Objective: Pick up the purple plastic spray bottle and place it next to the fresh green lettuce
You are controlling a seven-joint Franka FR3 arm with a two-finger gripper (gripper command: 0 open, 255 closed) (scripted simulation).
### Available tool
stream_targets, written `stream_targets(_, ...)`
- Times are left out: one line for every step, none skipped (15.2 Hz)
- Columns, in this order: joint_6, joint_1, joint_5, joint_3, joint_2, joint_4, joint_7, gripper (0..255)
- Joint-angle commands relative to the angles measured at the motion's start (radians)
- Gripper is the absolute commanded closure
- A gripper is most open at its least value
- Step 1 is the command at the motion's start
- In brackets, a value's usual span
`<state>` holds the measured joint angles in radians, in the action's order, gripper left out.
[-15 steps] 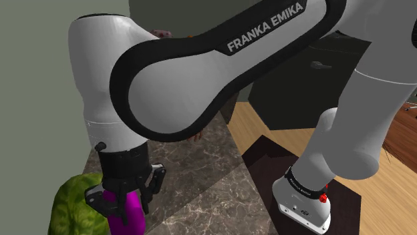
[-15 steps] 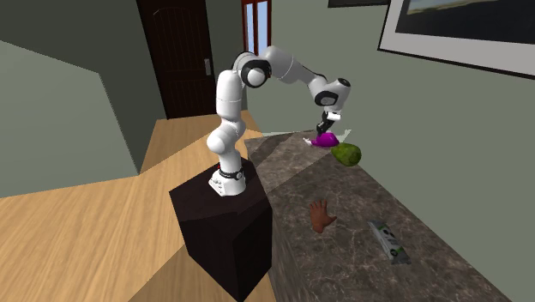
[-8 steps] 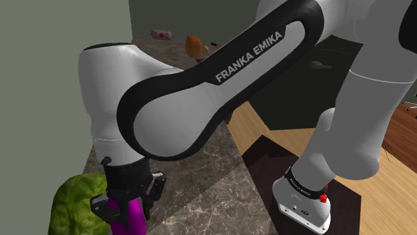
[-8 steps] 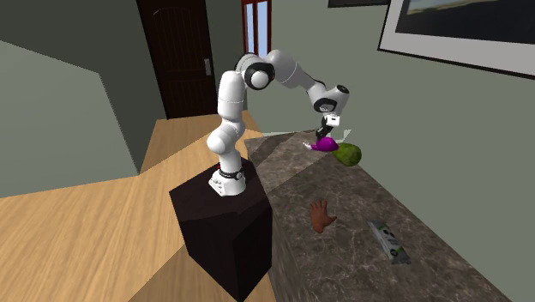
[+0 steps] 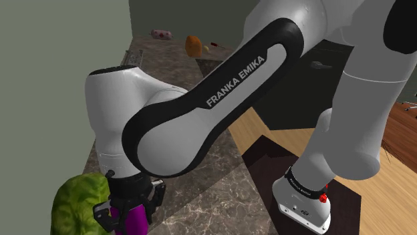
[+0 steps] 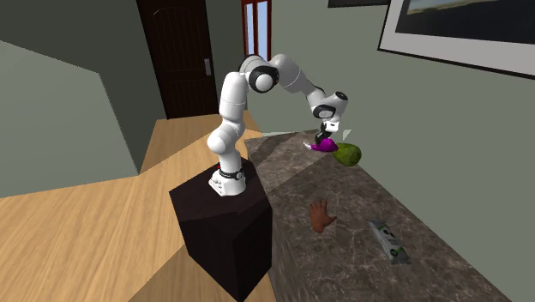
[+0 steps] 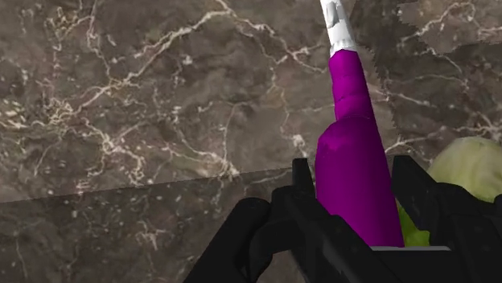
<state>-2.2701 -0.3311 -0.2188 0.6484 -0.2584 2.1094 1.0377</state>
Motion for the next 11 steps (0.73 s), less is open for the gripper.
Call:
stream_targets(-0.004, -0.002, 0.003, -0.002, -0.009, 0.005, 0.001, 255)
stream_targets(-0.004, -0.002, 0.003, -0.002, -0.009, 0.005, 0.001, 255)
stream_targets(-0.004, -0.002, 0.003, -0.002, -0.009, 0.005, 0.001, 255)
stream_targets(-0.004, -0.002, 0.003, -0.002, -0.009, 0.005, 0.001, 255)
stream_targets(-0.004, -0.002, 0.003, -0.002, -0.009, 0.005, 0.001, 255)
stream_targets(-0.004, -0.002, 0.003, -0.002, -0.009, 0.005, 0.001, 255)
stream_targets(-0.004, -0.001, 0.003, -0.002, -0.009, 0.005, 0.0, 0)
stream_targets(-0.004, -0.002, 0.003, -0.002, -0.009, 0.005, 0.001, 0)
stream_targets(-0.004, -0.002, 0.004, -0.002, -0.01, 0.004, 0.002, 0)
stream_targets(-0.005, -0.002, 0.003, -0.002, -0.01, 0.005, 0.001, 0)
stream_targets(-0.005, -0.002, 0.004, -0.002, -0.01, 0.005, 0.001, 0)
